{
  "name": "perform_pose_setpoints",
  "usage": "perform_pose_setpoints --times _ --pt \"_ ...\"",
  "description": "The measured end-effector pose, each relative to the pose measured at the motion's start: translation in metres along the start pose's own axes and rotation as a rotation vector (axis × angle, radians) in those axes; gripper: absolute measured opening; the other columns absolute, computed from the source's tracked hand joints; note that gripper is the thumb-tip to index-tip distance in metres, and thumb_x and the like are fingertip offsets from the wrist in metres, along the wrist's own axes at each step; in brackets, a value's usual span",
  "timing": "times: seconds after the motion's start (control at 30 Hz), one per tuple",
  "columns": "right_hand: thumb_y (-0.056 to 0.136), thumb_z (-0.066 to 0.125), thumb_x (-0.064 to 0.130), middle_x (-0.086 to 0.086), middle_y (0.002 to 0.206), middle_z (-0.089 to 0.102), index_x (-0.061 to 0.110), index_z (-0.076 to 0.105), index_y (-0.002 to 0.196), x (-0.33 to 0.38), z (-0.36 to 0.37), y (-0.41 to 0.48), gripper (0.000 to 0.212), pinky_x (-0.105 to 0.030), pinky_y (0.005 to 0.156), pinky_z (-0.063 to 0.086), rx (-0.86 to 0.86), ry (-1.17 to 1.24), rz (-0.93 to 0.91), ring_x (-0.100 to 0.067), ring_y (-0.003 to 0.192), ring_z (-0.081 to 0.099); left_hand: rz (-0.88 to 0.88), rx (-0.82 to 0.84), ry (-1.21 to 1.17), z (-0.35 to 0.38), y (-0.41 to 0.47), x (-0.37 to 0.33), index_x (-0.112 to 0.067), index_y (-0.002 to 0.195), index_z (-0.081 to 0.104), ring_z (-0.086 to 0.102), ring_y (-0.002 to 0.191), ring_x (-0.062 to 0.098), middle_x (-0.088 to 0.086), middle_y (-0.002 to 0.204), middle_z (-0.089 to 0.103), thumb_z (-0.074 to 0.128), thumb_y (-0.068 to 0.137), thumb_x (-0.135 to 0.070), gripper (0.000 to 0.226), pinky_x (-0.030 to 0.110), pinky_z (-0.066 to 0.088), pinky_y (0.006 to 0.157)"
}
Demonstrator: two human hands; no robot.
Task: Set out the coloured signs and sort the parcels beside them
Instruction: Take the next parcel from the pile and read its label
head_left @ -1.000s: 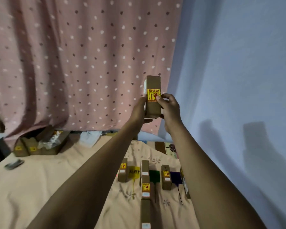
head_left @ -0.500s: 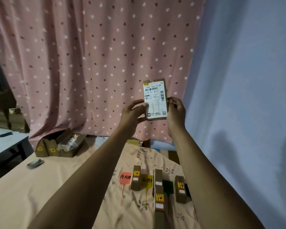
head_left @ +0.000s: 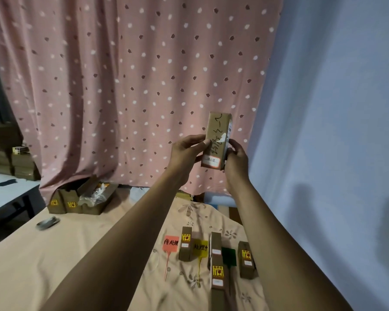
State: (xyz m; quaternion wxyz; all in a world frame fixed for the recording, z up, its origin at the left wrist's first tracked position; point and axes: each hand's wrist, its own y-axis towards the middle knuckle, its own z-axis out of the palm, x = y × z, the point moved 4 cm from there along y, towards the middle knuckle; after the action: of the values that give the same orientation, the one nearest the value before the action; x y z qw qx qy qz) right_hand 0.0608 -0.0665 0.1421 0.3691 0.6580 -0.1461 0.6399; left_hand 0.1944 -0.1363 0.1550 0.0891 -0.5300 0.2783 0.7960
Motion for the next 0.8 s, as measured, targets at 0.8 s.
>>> perform_pose_setpoints --times 0.8 --pt "0.103 0.049 0.041 -0.01 0.11 0.072 0.017 0.065 0.115 -0.181 0.024 -0.04 0.031 -0.049 0.096 0.052 0.088 0.018 0.616 -0.03 0.109 0.066 -0.558 0.149 0.216 -0.085 -0.004 0.169 -0.011 0.105 0.066 0.07 0.107 0.028 0.01 0.108 0.074 0.067 0.096 -0.028 0.019 0.051 0.059 0.085"
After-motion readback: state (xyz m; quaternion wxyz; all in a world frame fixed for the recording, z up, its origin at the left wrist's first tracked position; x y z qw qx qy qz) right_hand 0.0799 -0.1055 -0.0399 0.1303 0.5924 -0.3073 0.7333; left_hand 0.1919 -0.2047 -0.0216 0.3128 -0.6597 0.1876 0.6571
